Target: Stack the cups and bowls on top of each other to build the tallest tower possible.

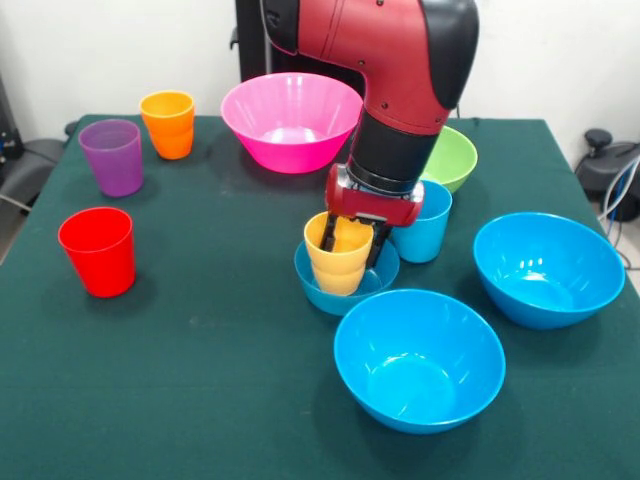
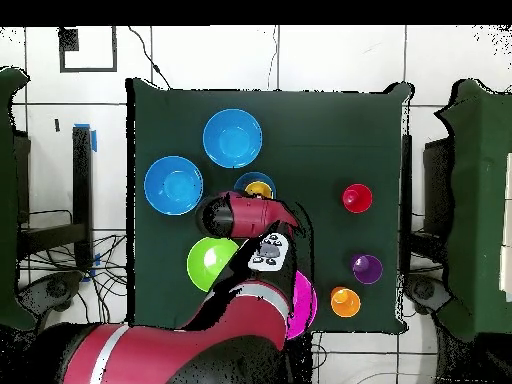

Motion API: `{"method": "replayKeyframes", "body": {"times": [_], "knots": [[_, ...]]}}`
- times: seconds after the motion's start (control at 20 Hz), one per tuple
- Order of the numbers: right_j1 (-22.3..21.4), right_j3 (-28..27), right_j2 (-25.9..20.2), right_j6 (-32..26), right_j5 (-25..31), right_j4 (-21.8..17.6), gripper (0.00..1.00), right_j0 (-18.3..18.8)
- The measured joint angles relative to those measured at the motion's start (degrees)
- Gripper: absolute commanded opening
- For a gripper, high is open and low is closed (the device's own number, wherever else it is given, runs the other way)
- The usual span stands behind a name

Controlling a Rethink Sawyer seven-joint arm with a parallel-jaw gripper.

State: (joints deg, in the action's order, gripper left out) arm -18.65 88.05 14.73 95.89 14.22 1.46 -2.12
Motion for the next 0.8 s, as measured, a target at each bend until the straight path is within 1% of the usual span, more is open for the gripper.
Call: {"method": "replayKeyframes", "body": {"times": [0.55,0.8], "knots": [[-0.04,0.03,-0.32,0.0,0.01,0.23,1.0,0.35],[-0.56,0.26,-2.41,0.0,0.04,0.25,1.0,2.22]]}}
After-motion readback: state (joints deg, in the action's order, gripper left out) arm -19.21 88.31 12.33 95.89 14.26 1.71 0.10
